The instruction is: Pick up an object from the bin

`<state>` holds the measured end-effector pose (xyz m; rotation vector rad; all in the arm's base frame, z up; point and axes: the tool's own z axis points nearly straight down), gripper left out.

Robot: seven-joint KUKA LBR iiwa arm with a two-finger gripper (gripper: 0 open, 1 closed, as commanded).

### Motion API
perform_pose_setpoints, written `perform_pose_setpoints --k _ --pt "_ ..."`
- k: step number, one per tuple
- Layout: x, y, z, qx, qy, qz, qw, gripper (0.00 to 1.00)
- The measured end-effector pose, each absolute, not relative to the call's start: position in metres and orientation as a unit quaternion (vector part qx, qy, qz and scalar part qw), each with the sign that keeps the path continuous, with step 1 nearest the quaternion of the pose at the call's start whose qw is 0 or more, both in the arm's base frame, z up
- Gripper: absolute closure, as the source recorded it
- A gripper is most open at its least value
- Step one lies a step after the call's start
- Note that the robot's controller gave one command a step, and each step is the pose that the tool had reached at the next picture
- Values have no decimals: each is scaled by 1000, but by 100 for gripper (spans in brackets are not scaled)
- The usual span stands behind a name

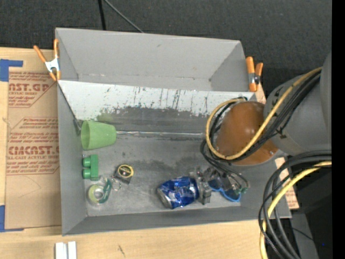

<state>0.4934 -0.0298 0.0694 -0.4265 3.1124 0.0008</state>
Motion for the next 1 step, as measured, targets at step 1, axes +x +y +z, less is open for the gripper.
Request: perform_pose_setpoints --k 1 --pt "482 -28 205 -136 991 -1 4 100"
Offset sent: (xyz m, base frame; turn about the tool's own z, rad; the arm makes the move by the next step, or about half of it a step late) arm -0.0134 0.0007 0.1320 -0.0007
